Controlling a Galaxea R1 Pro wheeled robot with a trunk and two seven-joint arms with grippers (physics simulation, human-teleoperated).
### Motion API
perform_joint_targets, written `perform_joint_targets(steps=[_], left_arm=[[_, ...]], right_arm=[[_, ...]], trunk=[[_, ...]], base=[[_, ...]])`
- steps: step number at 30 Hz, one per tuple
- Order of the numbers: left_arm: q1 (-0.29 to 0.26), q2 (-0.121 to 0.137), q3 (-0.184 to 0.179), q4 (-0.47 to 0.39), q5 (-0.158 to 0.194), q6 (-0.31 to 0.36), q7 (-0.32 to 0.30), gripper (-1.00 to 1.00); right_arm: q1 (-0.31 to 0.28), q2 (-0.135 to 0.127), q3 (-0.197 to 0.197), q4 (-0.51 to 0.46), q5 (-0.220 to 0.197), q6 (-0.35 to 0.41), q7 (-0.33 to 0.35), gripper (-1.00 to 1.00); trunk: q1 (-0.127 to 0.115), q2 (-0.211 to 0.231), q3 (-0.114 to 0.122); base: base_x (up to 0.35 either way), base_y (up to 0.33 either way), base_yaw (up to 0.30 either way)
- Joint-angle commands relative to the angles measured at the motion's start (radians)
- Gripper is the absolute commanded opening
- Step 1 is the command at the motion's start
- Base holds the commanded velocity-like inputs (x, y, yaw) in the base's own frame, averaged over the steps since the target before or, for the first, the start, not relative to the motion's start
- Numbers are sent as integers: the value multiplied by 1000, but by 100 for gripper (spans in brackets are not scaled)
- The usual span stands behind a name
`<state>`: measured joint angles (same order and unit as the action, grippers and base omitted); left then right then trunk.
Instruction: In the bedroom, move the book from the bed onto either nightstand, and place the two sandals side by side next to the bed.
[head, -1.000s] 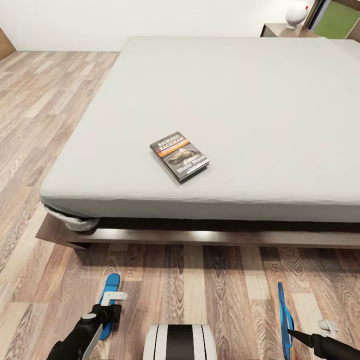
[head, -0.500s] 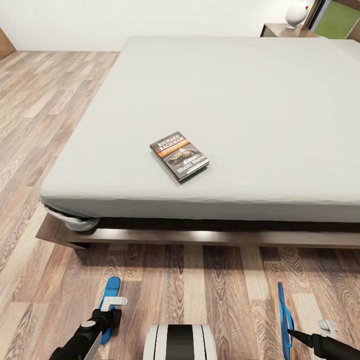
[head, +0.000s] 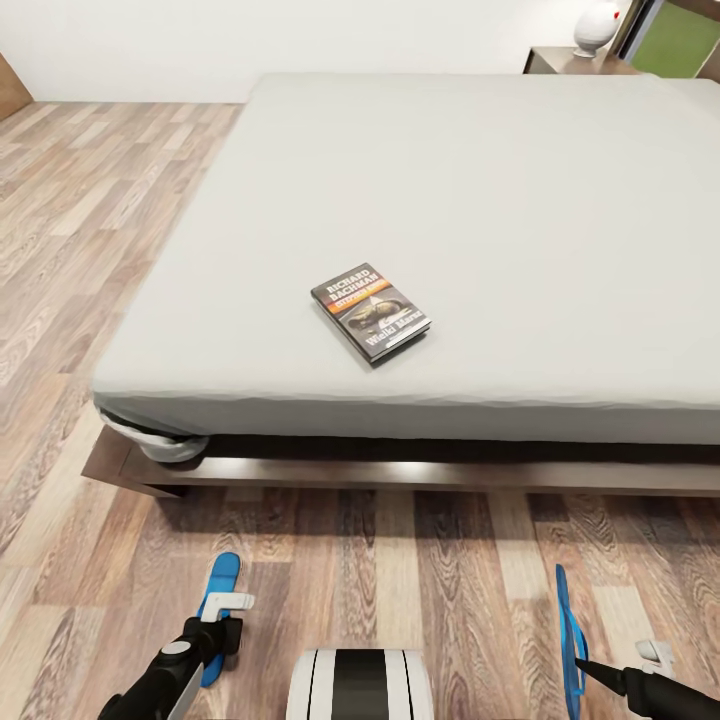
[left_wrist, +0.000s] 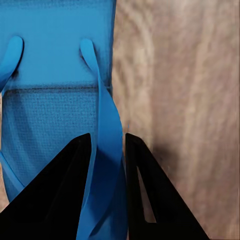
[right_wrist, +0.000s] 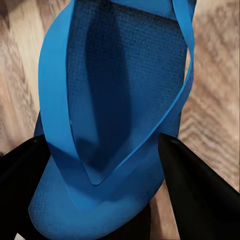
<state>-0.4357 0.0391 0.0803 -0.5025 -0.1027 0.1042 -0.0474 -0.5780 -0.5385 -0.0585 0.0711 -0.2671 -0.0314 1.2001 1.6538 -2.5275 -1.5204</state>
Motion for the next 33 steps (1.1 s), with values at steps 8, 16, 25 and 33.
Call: perform_joint_targets(steps=[8,16,25,33], left_arm=[[0,-1,6,-4,-11,5,-4,-100],[0,-1,6,-4,-11,5,-3,-100],[0,-1,6,-4,-11,5,-3,-100],[0,-1,6,-4,-11,5,-3,-100]], right_arm=[[-2,0,-6,4,3,-4,3,-100],[-2,-1,-6,4,3,-4,4,-100],[-2,0,-6,4,3,-4,3,-100],[-2,0,-7,4,3,-4,3,-100]], trunk=[[0,0,-1],[0,0,-1],[0,0,-1],[0,0,-1]], base=[[0,36,0],[115,42,0],[19,5,0],[34,19,0]])
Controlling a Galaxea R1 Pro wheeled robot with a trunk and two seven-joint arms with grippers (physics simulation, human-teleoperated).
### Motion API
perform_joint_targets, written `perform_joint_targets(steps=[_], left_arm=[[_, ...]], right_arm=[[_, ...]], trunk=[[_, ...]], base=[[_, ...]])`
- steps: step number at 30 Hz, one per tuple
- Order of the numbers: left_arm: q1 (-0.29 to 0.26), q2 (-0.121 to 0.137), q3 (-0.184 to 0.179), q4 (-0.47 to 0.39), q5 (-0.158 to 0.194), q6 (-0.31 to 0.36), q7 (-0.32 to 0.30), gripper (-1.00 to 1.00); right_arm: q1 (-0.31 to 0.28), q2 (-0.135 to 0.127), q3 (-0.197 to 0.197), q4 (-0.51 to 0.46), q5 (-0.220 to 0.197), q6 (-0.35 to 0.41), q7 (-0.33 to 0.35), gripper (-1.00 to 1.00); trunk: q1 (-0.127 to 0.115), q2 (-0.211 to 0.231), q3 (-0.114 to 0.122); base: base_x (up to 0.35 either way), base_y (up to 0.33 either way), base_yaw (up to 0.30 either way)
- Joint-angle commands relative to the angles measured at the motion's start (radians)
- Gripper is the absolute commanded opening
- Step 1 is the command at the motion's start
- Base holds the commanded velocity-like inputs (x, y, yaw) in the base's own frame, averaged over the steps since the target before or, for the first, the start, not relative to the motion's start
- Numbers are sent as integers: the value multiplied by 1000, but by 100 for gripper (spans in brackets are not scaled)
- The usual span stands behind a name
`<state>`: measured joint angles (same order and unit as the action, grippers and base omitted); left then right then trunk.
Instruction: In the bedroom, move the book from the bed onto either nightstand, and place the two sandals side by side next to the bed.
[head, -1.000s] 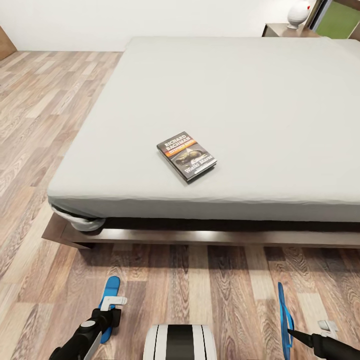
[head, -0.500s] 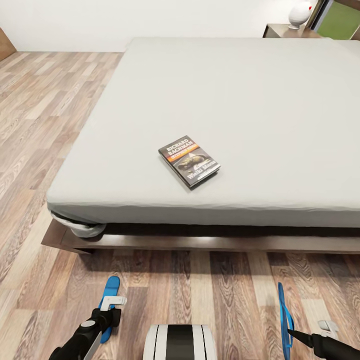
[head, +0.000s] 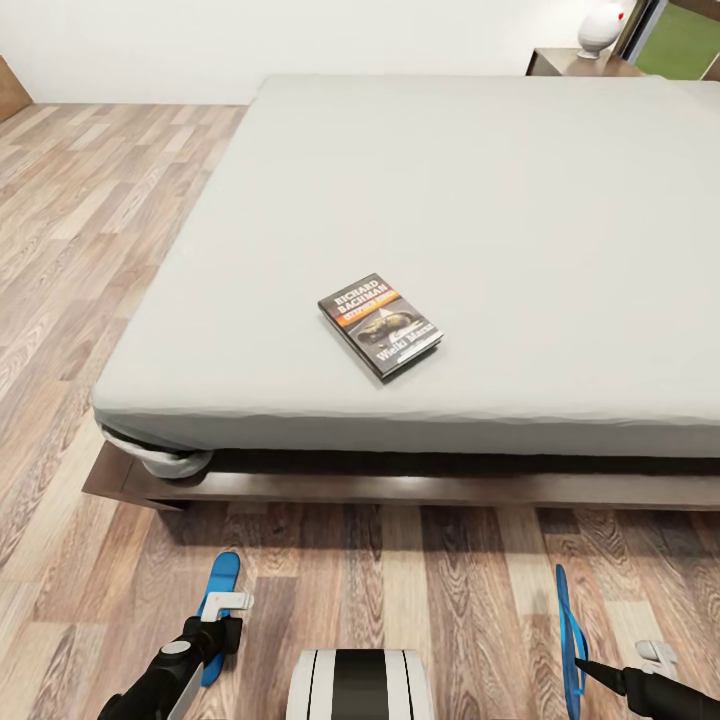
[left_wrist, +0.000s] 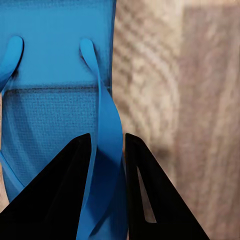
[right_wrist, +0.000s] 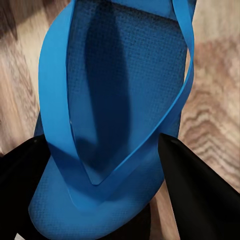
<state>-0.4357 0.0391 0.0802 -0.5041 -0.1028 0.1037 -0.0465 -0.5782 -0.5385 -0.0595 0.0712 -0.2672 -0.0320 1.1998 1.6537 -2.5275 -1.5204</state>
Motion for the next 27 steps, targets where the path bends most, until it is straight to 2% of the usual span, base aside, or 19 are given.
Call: perform_joint_targets(steps=[1,5,9,20,23,27], left_arm=[[0,-1,6,-2,-11,5,-4,-100],[0,-1,6,-2,-11,5,-4,-100],[0,-1,6,-2,-11,5,-4,-100],[0,-2,6,-2,-11,5,-4,-100],[0,-2,6,-2,-11,5,-4,-100],[0,-2,6,-2,-11,5,-4,-100]], right_arm=[[-2,0,-6,4,3,-3,3,-100],[-2,0,-6,4,3,-3,3,-100],[-2,0,-6,4,3,-3,3,-100],[-2,0,-6,4,3,-3,4,-100],[-2,-1,-6,4,3,-3,4,-100],[-2,0,-6,4,3,-3,3,-100]], trunk=[[0,0,-1],[0,0,-1],[2,-1,-16],[2,-1,-16],[3,-2,-28],[3,-2,-28]], base=[[5,3,0],[2,1,0],[0,0,0],[0,0,0],[0,0,0],[0,0,0]])
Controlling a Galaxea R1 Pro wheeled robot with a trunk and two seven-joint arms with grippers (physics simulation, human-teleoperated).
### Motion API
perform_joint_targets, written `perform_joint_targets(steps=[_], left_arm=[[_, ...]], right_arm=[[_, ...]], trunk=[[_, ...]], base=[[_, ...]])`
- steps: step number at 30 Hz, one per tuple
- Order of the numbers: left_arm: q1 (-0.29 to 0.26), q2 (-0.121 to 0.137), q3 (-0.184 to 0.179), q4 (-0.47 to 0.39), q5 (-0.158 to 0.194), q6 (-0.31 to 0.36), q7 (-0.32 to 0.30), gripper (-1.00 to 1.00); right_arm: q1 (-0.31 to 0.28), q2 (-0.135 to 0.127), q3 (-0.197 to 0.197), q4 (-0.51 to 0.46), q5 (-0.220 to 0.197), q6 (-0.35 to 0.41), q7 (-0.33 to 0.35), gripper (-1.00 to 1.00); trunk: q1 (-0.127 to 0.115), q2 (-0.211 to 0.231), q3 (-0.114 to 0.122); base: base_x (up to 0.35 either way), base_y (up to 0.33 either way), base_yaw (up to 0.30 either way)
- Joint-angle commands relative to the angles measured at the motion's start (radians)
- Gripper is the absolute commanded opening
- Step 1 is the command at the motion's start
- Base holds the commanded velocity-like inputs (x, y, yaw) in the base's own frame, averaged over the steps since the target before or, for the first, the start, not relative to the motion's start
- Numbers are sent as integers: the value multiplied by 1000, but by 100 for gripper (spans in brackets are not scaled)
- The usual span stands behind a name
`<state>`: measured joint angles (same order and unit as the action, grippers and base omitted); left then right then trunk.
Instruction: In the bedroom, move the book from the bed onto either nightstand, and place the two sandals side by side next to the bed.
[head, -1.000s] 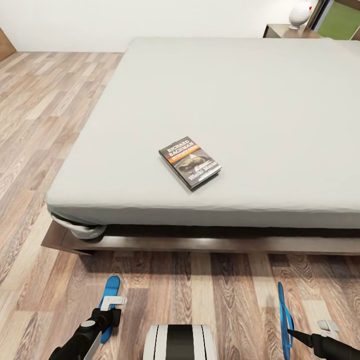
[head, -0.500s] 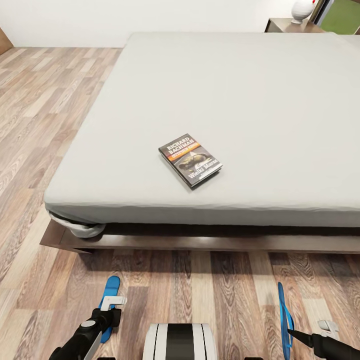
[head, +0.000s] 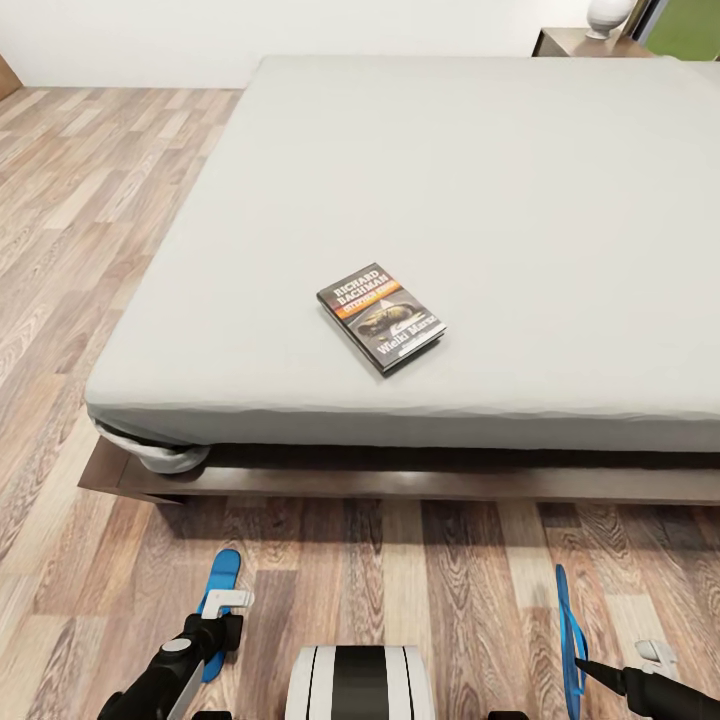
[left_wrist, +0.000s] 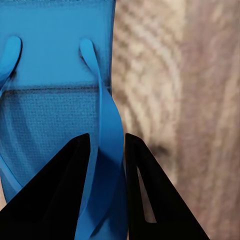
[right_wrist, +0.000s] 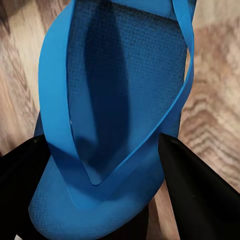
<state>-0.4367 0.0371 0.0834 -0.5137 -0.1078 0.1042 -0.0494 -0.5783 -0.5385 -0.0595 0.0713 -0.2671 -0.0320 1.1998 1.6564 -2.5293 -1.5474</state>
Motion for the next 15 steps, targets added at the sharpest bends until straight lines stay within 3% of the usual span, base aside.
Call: perform_joint_targets(steps=[1,15], left_arm=[[1,0,2,8,-6,5,-1,-100],[1,0,2,8,-6,5,-1,-100]], right_arm=[[-2,-1,-6,4,3,-3,4,-100],[-2,0,-5,4,3,-3,4,-100]], trunk=[[0,0,-1],[0,0,-1]], base=[[0,0,0],[0,0,0]])
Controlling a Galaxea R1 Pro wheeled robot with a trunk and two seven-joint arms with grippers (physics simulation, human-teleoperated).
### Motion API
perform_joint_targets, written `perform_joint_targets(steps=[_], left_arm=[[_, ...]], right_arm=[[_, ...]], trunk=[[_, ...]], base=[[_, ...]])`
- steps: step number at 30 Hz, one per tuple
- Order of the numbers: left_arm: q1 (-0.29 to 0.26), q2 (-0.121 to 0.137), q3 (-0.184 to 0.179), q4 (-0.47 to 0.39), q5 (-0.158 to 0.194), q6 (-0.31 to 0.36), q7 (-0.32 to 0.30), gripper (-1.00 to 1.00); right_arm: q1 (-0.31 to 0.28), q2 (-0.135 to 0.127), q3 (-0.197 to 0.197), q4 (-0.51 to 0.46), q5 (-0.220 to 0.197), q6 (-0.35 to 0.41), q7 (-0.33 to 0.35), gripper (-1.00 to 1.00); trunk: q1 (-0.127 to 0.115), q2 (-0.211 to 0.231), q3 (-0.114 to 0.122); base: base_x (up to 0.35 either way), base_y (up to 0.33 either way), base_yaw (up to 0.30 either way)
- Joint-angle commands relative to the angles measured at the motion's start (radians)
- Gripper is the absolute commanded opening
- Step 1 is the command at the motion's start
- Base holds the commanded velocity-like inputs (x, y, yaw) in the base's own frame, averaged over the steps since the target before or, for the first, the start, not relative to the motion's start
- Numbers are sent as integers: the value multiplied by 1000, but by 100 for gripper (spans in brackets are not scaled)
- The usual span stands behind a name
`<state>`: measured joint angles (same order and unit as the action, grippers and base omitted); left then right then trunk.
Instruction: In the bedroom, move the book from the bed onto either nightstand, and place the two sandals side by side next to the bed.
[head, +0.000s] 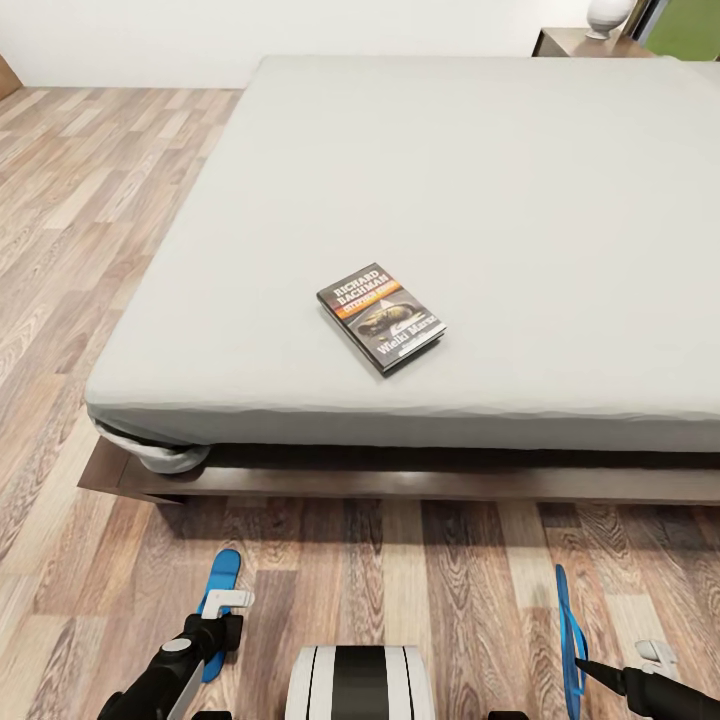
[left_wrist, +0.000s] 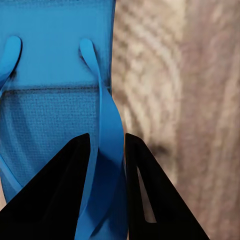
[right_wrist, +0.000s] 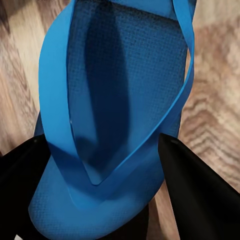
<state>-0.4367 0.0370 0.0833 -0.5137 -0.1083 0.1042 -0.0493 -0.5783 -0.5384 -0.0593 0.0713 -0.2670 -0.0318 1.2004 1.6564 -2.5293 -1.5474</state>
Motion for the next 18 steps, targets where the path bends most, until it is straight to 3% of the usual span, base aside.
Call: perform_joint_targets(steps=[1,6,18], left_arm=[[1,0,2,7,-5,5,-1,-100],[1,0,3,7,-5,5,-1,-100],[1,0,2,7,-5,6,-1,-100]], right_arm=[[-2,-1,-6,4,3,-3,3,-100],[-2,0,-6,4,3,-3,3,-100],[-2,0,-7,4,3,-3,3,-100]], trunk=[[0,0,-1],[-1,1,11],[-1,1,11]], base=[[0,0,0],[0,0,0],[0,0,0]])
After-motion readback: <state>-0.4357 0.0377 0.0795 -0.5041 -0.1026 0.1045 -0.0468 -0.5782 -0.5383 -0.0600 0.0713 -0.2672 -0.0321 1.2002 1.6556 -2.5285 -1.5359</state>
